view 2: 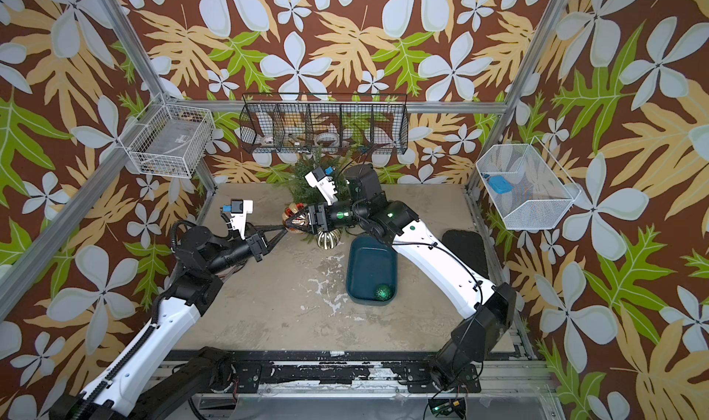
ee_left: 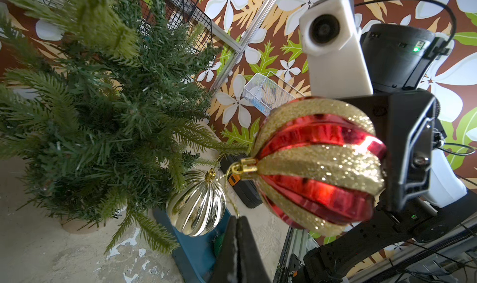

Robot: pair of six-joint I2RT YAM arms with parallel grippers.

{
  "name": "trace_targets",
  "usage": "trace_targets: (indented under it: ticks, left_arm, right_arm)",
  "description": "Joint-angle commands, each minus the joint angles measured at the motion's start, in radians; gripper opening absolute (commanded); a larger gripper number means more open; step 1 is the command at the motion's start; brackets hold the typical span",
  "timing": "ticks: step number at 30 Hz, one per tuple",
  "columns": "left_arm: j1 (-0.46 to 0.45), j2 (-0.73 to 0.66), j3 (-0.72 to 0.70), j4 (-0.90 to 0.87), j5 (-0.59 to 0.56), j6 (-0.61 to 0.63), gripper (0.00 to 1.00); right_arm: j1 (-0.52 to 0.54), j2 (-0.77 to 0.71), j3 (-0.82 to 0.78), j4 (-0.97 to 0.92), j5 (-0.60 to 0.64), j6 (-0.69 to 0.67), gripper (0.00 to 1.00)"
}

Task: Decorate the small christmas tree with ornaments
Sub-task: Hang an ornament on the christmas tree.

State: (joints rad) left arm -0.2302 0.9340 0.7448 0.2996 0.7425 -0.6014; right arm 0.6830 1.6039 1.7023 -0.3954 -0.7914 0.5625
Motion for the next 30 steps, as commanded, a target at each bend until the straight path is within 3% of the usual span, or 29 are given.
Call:
trace_targets:
  ticks: [1,30]
  left_arm:
    - [0.003,0.005,0.014,0.04,0.02,-0.003,0.0]
    - [0.134,0.086,0.093,0.122,0.047,-0.065,0.0]
  right_arm:
    - [0.0,0.004,0.013,0.002,0.015,-0.023,0.64]
    - [0.0,0.225,0.364,-0.092,0.039,-0.016,0.64]
